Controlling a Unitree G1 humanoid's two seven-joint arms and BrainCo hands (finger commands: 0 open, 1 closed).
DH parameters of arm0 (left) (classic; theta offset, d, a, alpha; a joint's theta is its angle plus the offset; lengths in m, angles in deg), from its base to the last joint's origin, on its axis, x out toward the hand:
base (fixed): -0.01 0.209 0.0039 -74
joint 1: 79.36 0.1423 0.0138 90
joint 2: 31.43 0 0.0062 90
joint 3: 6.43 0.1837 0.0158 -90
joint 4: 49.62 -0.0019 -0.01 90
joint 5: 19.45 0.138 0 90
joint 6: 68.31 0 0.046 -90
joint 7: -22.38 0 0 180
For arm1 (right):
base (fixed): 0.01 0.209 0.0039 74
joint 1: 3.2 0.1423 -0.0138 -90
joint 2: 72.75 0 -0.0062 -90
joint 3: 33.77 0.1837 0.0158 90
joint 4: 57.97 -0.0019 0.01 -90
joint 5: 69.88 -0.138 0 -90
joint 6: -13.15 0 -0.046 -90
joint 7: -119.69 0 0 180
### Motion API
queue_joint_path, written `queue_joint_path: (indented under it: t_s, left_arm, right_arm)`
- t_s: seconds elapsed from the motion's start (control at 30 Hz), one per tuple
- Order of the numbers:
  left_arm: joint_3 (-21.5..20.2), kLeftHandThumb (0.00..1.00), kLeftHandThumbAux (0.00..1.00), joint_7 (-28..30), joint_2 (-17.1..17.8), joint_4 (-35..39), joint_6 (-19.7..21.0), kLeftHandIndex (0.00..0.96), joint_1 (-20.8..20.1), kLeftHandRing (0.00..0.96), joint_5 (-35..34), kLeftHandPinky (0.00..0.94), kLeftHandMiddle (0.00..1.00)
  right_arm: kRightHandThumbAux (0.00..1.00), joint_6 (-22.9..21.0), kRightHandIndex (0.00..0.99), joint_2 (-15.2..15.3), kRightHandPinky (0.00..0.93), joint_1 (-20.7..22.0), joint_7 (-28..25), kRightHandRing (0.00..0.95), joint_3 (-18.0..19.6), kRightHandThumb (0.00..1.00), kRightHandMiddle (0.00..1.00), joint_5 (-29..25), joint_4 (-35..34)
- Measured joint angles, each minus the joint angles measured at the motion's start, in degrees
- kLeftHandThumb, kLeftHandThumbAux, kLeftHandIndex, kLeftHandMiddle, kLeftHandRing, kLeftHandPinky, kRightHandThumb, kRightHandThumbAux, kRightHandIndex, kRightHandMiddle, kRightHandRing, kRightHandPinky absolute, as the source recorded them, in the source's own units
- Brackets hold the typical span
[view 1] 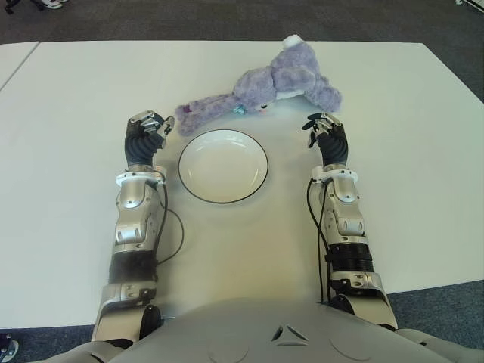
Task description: Put the doll into the plate.
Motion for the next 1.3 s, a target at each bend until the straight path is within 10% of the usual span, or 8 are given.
queue_joint_path:
  t_s: [0.63, 1.3]
  left_arm:
    - [-0.26, 0.385, 0.825, -0.01, 0.66, -0.54, 0.15, 0.848, 0.27, 0.898, 0.0, 0.871, 0.9]
    - [-0.25, 0.376, 0.823, -0.01, 0.71, -1.99, 0.06, 0.841, -0.05, 0.896, -0.03, 0.869, 0.897]
  right_arm:
    - [0.678, -3.92, 0.409, -1.57, 0.773, 0.73, 12.83, 0.81, -4.1, 0.844, 0.54, 12.26, -4.91]
    - [0.674, -1.16, 0.433, 3.68, 0.774, 7.33, 21.73, 0.789, -9.86, 0.85, 0.6, 30.21, -2.76]
